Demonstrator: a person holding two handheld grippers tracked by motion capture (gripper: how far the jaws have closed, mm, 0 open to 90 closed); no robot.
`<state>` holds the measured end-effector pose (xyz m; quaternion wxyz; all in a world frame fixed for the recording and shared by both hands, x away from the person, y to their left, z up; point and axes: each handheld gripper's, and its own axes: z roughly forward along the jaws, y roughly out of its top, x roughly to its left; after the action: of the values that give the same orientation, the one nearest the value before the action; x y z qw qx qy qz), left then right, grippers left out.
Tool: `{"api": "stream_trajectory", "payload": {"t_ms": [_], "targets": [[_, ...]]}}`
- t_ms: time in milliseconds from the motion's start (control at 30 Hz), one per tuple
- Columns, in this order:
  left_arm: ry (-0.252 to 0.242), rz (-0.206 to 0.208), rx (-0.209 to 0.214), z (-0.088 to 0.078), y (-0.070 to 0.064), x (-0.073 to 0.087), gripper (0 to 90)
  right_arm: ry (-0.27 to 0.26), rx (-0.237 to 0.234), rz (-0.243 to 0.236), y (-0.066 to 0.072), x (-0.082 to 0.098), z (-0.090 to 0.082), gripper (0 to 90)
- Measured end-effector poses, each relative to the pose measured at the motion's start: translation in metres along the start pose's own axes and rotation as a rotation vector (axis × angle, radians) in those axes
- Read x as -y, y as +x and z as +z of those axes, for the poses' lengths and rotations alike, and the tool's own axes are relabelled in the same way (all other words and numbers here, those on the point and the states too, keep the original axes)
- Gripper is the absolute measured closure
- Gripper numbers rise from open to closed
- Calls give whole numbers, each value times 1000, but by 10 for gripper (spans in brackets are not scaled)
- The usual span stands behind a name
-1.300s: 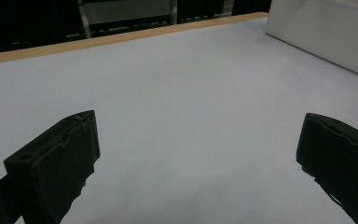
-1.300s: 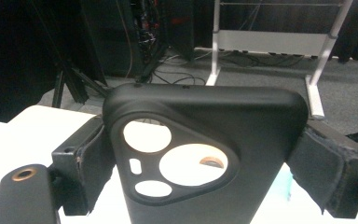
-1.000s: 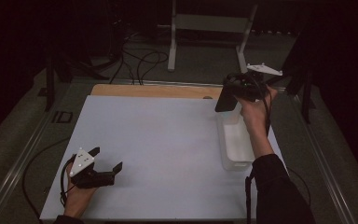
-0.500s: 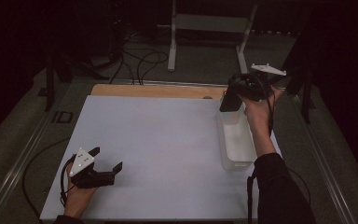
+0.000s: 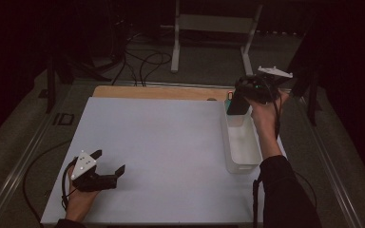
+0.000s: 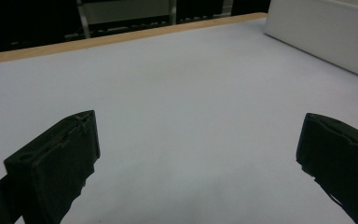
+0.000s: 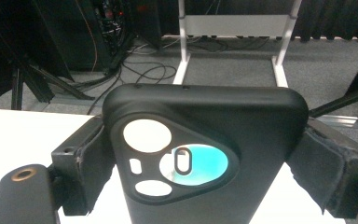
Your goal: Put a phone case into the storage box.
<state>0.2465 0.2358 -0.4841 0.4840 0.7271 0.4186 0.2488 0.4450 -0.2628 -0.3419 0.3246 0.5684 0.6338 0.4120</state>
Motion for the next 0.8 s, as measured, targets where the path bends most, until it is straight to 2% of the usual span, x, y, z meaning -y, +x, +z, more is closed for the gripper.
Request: {"api": "stream_trajectory", "payload": {"t_ms": [133, 800], "targets": [[-2, -1, 0, 0, 0, 0, 3, 11, 9, -16, -1, 3, 3, 135], [-5, -7, 0, 0, 1, 0, 3, 61, 32, -3, -7, 18, 21, 134]]}}
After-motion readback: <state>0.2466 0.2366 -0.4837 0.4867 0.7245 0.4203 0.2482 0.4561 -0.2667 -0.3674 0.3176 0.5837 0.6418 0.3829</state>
